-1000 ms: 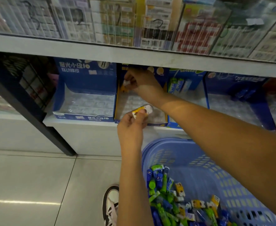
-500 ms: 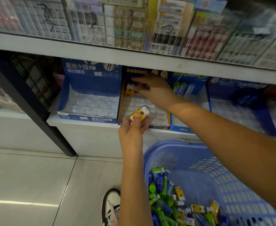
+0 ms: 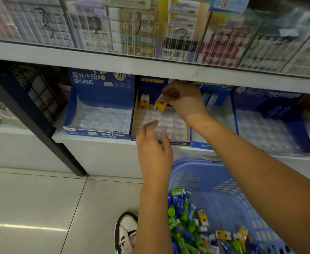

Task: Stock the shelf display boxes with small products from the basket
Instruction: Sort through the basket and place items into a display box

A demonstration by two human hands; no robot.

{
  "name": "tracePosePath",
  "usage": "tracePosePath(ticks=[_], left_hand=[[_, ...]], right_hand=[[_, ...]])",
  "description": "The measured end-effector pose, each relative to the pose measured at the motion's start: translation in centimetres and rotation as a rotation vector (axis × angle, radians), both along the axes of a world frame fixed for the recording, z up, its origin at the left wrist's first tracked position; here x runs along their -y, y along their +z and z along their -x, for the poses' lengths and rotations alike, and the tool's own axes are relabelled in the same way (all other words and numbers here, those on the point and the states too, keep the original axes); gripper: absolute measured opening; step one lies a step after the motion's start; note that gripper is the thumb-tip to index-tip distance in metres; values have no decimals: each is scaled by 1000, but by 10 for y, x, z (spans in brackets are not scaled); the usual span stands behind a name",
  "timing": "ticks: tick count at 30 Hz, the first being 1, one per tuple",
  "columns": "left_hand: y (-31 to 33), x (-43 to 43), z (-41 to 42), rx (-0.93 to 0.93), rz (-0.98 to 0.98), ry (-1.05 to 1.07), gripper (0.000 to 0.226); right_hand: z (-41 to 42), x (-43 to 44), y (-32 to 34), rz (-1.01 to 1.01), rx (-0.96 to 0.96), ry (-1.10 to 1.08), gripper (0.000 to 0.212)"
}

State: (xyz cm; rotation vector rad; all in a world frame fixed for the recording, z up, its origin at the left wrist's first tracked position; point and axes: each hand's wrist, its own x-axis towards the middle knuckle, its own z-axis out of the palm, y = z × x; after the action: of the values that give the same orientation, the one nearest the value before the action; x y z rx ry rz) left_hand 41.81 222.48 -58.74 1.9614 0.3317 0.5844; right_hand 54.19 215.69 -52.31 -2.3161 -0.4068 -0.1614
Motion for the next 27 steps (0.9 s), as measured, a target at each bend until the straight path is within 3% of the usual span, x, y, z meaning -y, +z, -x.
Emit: tracePosePath(ticks=[4,6,14,18,20,23,27], left_hand=[[-10,1,2,-110,-230,-77,23],[-11,-1,1,-115,-253,-72,21],[-12,-1,0,-107,-239,-89,21],[-3,2,9,51,-89,-31,18],[3,11,16,88,-14,-64,19],[-5,34,15,-127,-52,-286,30],[-53,78,18,-552,-171,-559,27]], right_hand=[[-22,-12,-12,398,60,79,30],[-26,-16,-17,461,71,129,32],[-35,-17,-12,440,3,169,33],[-15,-6,-4,373,5,134,38],[12,17,-5,240,34,90,32],[69,76,-24,96,-89,94,14],[123,156,-76,251,-319,58,12]])
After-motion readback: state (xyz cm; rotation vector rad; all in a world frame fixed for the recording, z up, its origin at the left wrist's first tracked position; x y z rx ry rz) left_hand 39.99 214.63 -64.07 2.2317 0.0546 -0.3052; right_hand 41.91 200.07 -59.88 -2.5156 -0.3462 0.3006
